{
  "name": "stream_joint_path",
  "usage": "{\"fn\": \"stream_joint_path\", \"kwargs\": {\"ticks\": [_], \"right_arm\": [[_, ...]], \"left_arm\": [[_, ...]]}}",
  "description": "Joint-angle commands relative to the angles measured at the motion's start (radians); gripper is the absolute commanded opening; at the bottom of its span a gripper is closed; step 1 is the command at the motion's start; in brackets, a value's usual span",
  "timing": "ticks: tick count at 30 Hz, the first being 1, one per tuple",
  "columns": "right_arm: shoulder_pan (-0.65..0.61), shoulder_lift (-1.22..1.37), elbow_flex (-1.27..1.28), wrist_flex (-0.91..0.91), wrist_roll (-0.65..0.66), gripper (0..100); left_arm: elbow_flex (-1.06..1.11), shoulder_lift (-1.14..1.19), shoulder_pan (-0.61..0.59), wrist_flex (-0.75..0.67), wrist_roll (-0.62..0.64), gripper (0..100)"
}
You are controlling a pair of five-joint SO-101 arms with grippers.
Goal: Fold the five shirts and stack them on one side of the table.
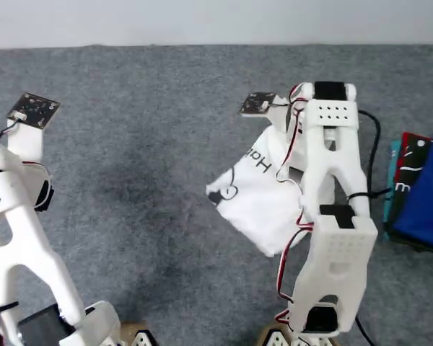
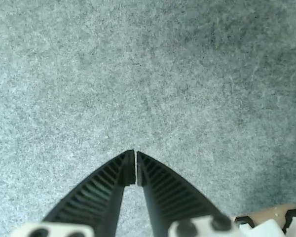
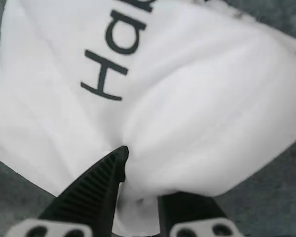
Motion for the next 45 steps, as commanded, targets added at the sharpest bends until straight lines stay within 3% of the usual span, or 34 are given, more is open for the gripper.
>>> {"fn": "stream_joint_path", "kwargs": {"ticks": [1, 5, 10, 12, 16, 20, 26, 31, 36, 41, 45], "right_arm": [[-0.015, -0.091, -0.011, -0.012, 0.13, 0.9], [-0.035, -0.059, -0.003, -0.145, 0.058, 2.8], [-0.045, -0.064, -0.041, -0.136, -0.252, 28.8], [-0.045, -0.09, -0.054, -0.13, -0.404, 31.4], [-0.07, -0.148, -0.055, -0.104, -0.677, 31.4], [-0.113, -0.206, -0.057, 0.007, -0.838, 29.9], [-0.137, -0.254, -0.054, 0.038, -1.034, 11.0], [-0.14, -0.314, 0.017, 0.042, -1.125, 8.7], [-0.17, -0.43, 0.315, 0.041, -1.26, 8.3], [-0.17, -0.463, 0.606, 0.013, -1.274, 8.0], [-0.151, -0.463, 0.798, -0.156, -1.254, 3.0]], "left_arm": [[-0.01, -0.038, -0.005, 0.018, -0.011, 1], [-0.005, -0.038, -0.008, 0.018, -0.011, 1], [-0.005, -0.038, -0.008, 0.018, -0.011, 1], [-0.005, -0.038, -0.008, 0.018, -0.011, 1], [-0.005, -0.038, -0.005, 0.018, -0.011, 1], [-0.005, -0.038, -0.005, 0.018, -0.011, 1], [-0.005, -0.038, -0.009, 0.02, -0.011, 1], [-0.008, -0.038, -0.009, 0.02, -0.011, 1], [-0.01, -0.04, -0.009, 0.02, -0.011, 1], [-0.01, -0.04, -0.008, 0.02, -0.011, 1], [-0.01, -0.04, -0.005, 0.02, -0.011, 1]]}}
